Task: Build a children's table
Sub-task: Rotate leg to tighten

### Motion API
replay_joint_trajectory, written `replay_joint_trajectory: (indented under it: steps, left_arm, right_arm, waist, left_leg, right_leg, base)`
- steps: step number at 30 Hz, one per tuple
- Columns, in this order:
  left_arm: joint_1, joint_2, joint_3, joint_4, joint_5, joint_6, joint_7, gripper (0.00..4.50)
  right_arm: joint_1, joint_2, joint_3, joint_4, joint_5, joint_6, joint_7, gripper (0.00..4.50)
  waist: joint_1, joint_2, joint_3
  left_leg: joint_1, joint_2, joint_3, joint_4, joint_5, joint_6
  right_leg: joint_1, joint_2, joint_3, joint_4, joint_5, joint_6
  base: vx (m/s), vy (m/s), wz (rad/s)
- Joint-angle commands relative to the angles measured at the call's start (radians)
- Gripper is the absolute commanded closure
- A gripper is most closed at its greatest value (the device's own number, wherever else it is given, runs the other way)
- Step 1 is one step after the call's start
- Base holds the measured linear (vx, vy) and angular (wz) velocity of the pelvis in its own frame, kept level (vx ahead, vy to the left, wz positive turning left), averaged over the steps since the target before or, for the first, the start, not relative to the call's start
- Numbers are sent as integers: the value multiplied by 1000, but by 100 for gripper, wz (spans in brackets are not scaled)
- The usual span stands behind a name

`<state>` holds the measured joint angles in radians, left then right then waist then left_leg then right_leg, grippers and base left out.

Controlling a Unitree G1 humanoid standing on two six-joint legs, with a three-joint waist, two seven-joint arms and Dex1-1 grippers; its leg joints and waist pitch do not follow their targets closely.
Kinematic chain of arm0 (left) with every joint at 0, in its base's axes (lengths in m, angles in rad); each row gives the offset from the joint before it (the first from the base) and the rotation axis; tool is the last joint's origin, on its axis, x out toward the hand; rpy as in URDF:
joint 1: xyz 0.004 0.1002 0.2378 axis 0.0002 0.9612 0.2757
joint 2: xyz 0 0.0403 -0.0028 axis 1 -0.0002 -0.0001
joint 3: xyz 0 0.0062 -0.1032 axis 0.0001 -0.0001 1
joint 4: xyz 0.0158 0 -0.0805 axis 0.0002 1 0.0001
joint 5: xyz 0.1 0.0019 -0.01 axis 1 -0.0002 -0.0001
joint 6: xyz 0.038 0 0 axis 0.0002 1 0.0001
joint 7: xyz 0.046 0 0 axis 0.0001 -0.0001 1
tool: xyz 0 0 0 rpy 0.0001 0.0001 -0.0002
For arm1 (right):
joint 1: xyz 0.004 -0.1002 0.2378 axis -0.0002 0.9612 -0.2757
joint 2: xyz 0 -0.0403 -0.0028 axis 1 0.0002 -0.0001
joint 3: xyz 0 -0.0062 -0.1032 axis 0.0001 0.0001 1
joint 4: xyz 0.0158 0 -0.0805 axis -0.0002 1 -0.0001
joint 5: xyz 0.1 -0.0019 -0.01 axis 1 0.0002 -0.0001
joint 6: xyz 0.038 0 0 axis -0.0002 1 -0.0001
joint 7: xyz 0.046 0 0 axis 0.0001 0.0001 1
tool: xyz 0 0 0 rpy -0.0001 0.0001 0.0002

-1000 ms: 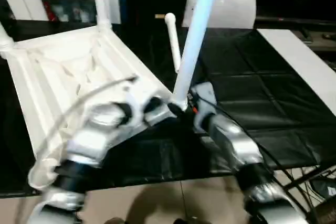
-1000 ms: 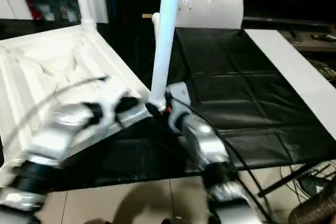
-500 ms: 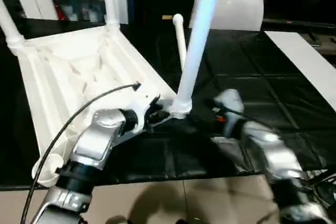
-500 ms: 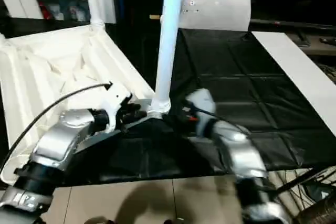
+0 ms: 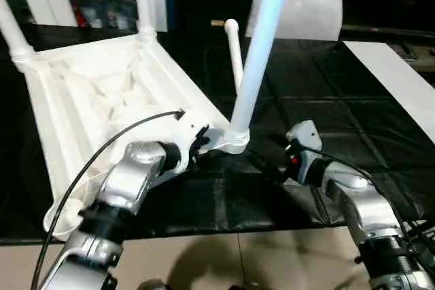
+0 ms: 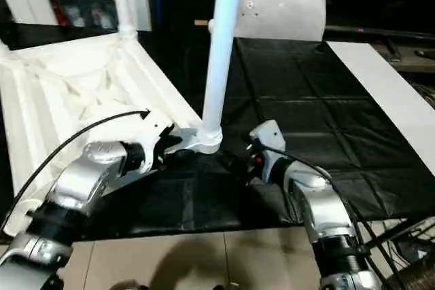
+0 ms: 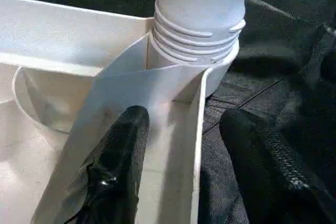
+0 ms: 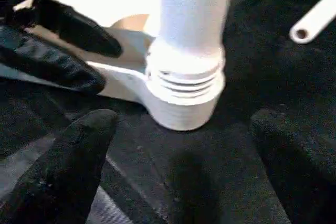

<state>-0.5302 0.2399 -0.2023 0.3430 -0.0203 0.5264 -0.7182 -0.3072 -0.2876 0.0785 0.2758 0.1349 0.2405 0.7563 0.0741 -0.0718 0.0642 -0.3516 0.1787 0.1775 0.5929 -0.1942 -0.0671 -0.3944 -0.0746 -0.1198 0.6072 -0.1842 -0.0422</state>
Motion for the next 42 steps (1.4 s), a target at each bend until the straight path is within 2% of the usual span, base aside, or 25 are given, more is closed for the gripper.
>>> replay_joint_trajectory:
  steps: [1, 2, 4, 5, 6, 9, 11, 14, 16, 17, 18, 19, 20, 22, 23, 25, 26, 30, 32, 34, 36, 37, 38, 40, 42]
  left_arm:
    - [-5, 0, -9, 57, 26, 8, 18, 199]
    - [-12, -2, -5, 69, 28, 8, 28, 215]
    - [-29, -4, -1, 97, 28, 16, 37, 215]
    - [-32, -3, -2, 101, 28, 19, 37, 215]
    - [-38, 1, -8, 110, 33, 24, 34, 250]
    - [-51, 17, -36, 120, 44, 43, 16, 254]
    - [-54, 38, -66, 95, 71, 48, 10, 275]
    - [-53, 57, -84, 48, 89, 53, 5, 297]
    - [-51, 65, -85, 5, 82, 78, -6, 306]
    - [-50, 66, -85, -3, 80, 85, -7, 338]
    - [-48, 73, -92, -21, 78, 101, -16, 342]
    - [-47, 84, -107, -35, 82, 114, -25, 339]
    - [-47, 88, -113, -37, 86, 118, -26, 339]
    - [-50, 103, -137, -28, 105, 135, -22, 362]
    - [-50, 103, -137, -28, 105, 135, -21, 379]
    - [-53, 102, -140, -16, 104, 139, -27, 382]
    - [-53, 103, -141, -16, 104, 139, -28, 381]
    - [-55, 106, -153, -22, 94, 126, -62, 423]
    - [-56, 107, -154, -23, 92, 120, -67, 438]
    - [-49, 124, -174, -31, 73, 45, -123, 438]
    - [-44, 132, -180, -33, 67, 33, -142, 438]
    - [-26, 155, -198, -37, 53, -79, -218, 438]
    - [-26, 155, -199, -37, 52, -82, -220, 438]
    - [3, 215, -229, -22, 46, -292, -357, 438]
    - [14, 226, -222, -23, 27, -286, -396, 438]
  right_arm:
    - [6, -17, 2, -25, 0, 16, 12, 0]
    - [6, -19, 7, -26, -1, 17, 15, 0]
    - [8, -22, 14, -31, -2, 19, 22, 0]
    - [9, -22, 15, -32, -1, 20, 23, 0]
    - [9, -24, 18, -33, -4, 19, 25, 0]
    - [14, -36, 35, -33, -21, -2, 27, 0]
    - [13, -37, 32, -30, -23, -4, 19, 0]
    - [10, -39, 28, -29, -23, -3, 15, 0]
    - [5, -42, 26, -26, -24, -4, 13, 0]
    - [5, -42, 26, -25, -24, -4, 12, 0]
    - [3, -44, 27, -24, -23, -4, 12, 0]
    - [1, -45, 29, -22, -22, -5, 12, 0]
    - [-1, -46, 30, -20, -23, -6, 12, 0]
    - [-12, -47, 33, -7, -25, -13, 12, 0]
    - [-12, -47, 33, -7, -25, -13, 12, 0]
    - [-18, -48, 37, -1, -27, -18, 16, 0]
    - [-18, -48, 37, -1, -27, -19, 16, 0]
    - [-27, -52, 39, 7, -28, -23, 19, 0]
    - [-29, -52, 38, 9, -27, -23, 20, 0]
    - [-34, -55, 40, 14, -28, -31, 24, 0]
    - [-37, -56, 40, 18, -28, -35, 27, 0]
    - [-42, -60, 42, 26, -28, -50, 37, 0]
    - [-42, -60, 42, 27, -28, -50, 38, 0]
    - [-63, -70, 44, 49, -10, -77, 90, 0]
    - [-72, -75, 48, 55, -1, -85, 121, 0]
  waist:
    - [3, 11, -60]
    - [5, 13, -58]
    - [6, 11, -56]
    - [6, 11, -55]
    - [7, 12, -55]
    - [8, 12, -55]
    - [6, 11, -56]
    - [0, 12, -57]
    - [-6, 13, -58]
    - [-8, 13, -59]
    - [-8, 11, -59]
    - [-7, 12, -62]
    - [-7, 13, -62]
    - [-5, 11, -66]
    - [-5, 12, -67]
    - [-5, 12, -65]
    - [-5, 12, -64]
    - [-9, 13, -57]
    - [-8, 13, -59]
    - [-8, 11, -64]
    - [-7, 12, -65]
    - [-6, 11, -67]
    - [-7, 12, -68]
    - [-3, 10, -65]
    - [3, 12, -61]
  left_leg:
    - [3, 59, -26, -70, -207, 53]
    - [6, 59, -26, -70, -224, 49]
    - [10, 58, -28, -71, -252, 40]
    - [10, 57, -29, -71, -255, 39]
    - [12, 58, -30, -71, -263, 36]
    - [10, 59, -34, -74, -271, 31]
    - [9, 60, -36, -75, -271, 29]
    - [8, 62, -38, -76, -277, 28]
    - [4, 63, -37, -76, -258, 33]
    - [3, 63, -37, -76, -253, 34]
    - [3, 63, -37, -76, -246, 37]
    - [3, 65, -34, -74, -217, 42]
    - [2, 66, -34, -75, -206, 45]
    - [1, 66, -31, -71, -166, 55]
    - [-1, 66, -30, -71, -154, 57]
    - [-2, 64, -28, -71, -139, 64]
    - [-2, 64, -28, -71, -150, 62]
    - [3, 61, -30, -73, -215, 46]
    - [3, 62, -32, -73, -215, 42]
    - [1, 64, -31, -73, -192, 47]
    - [1, 65, -31, -73, -169, 50]
    - [-1, 64, -30, -72, -156, 57]
    - [-1, 65, -29, -72, -149, 57]
    - [0, 63, -27, -72, -155, 64]
    - [5, 64, -24, -73, -173, 59]
  right_leg:
    - [50, -95, 69, -105, -381, -101]
    - [48, -95, 68, -111, -424, -88]
    - [44, -96, 64, -121, -497, -61]
    - [44, -96, 63, -123, -508, -55]
    - [43, -97, 62, -126, -522, -48]
    - [44, -98, 60, -127, -534, -35]
    - [46, -100, 59, -127, -535, -33]
    - [46, -102, 59, -126, -525, -41]
    - [49, -100, 62, -119, -480, -62]
    - [49, -99, 63, -116, -467, -66]
    - [50, -100, 63, -116, -458, -71]
    - [51, -101, 68, -107, -401, -97]
    - [51, -100, 68, -104, -378, -106]
    - [54, -98, 71, -90, -286, -139]
    - [57, -97, 71, -87, -267, -146]
    - [58, -97, 71, -87, -243, -155]
    - [59, -98, 70, -91, -267, -153]
    - [54, -99, 66, -112, -425, -105]
    - [54, -100, 67, -111, -431, -95]
    - [55, -98, 69, -103, -370, -107]
    - [55, -98, 70, -93, -309, -128]
    - [56, -98, 71, -91, -278, -137]
    - [57, -97, 72, -87, -260, -143]
    - [57, -99, 72, -89, -269, -148]
    - [53, -100, 74, -93, -315, -138]
  base:
    - [0, 0, 0]
    - [0, 0, 0]
    - [0, 0, 0]
    - [0, 0, 0]
    - [0, 0, 0]
    - [0, 0, 0]
    - [0, 0, 0]
    - [0, 0, 0]
    - [0, 0, 0]
    - [0, 0, 0]
    - [0, 0, 0]
    - [0, 0, 0]
    - [51, -1, 5]
    - [0, 0, 0]
    - [0, 0, 0]
    - [0, 0, 0]
    - [0, 0, 0]
    - [0, 0, 0]
    - [0, 0, 0]
    - [0, 0, 0]
    - [0, 0, 0]
    - [0, 0, 0]
    - [0, 0, 0]
    - [0, 0, 0]
    - [0, 0, 0]
